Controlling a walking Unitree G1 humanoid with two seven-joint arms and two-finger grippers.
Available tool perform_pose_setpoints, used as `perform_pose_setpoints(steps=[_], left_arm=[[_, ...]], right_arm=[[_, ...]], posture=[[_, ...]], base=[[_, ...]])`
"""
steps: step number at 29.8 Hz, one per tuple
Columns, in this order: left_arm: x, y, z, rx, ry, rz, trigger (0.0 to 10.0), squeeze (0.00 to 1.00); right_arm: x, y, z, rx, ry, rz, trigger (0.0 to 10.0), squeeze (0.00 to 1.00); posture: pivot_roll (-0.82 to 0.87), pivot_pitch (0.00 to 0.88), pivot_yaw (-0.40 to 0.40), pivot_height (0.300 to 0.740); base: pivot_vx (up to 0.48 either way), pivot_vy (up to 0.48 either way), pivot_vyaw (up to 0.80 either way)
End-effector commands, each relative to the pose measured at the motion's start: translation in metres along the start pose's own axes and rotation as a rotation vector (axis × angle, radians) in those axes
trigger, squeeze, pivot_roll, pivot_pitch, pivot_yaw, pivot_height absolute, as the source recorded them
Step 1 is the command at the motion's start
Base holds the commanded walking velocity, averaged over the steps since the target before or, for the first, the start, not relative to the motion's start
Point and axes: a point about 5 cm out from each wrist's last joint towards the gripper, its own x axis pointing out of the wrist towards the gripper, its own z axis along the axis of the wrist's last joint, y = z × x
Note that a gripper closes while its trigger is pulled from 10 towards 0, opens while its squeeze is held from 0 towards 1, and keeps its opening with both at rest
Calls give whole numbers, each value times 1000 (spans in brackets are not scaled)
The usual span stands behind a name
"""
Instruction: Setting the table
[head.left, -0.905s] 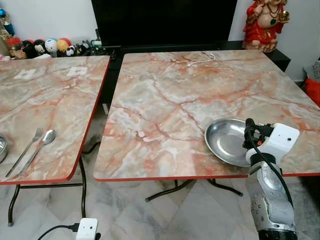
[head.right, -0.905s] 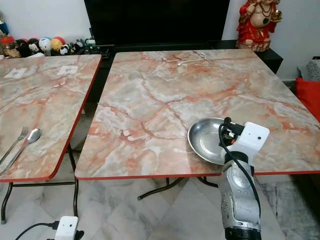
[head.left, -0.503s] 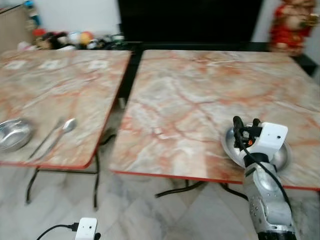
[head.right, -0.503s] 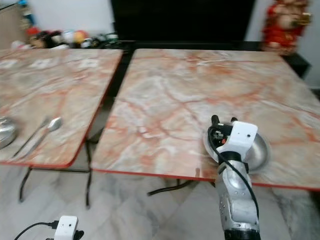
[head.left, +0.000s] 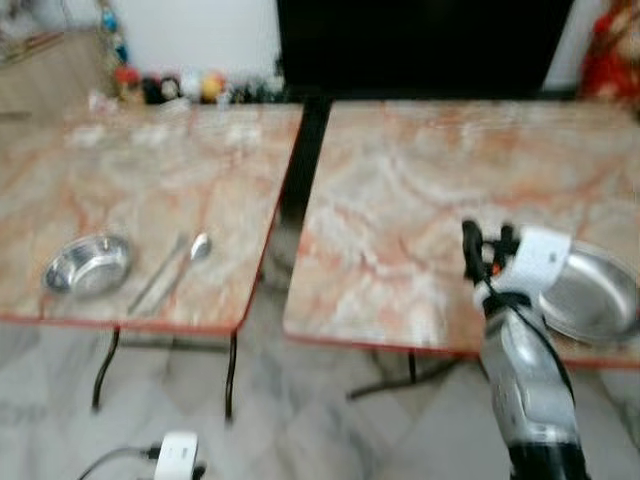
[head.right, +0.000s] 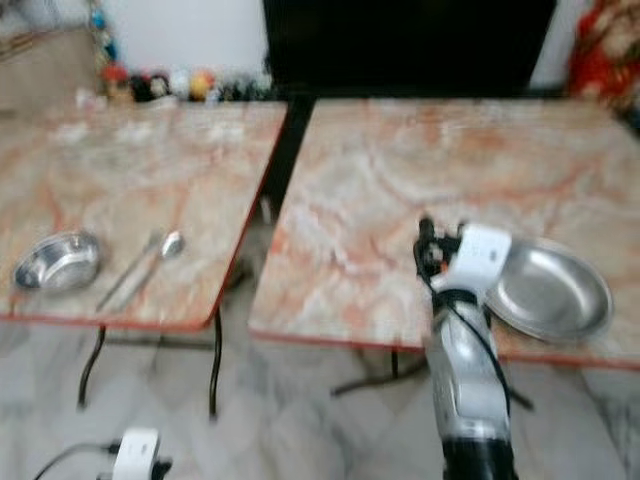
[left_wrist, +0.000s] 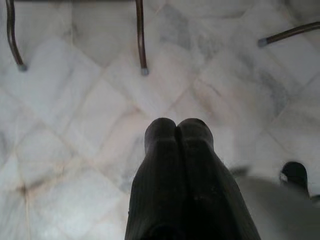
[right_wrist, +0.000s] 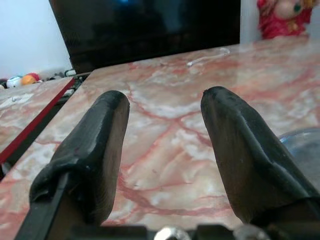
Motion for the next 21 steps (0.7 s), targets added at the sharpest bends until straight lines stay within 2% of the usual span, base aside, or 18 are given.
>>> perform_pose_setpoints(steps=[1,6,15,21], left_arm=[[-3,12,-4,-16,12,34,10000,0],[-5,16,-7,-38,18,50,10000,0],[-5,16,-7,-93,14,78,10000,0],[-5,16,-9,-101,19,81,10000,0]], right_arm=[[0,14,0,6,-6,48,10000,0],[2,17,1,-20,-13,63,10000,0],[6,18,5,-34,-21,63,10000,0],[8,22,9,-34,-36,68,10000,0]], posture=[[-19,0,11,740],[-22,0,7,740],[-17,0,-2,740],[-19,0,-4,740]], base=[[0,480,0],[0,480,0],[0,480,0],[0,480,0]])
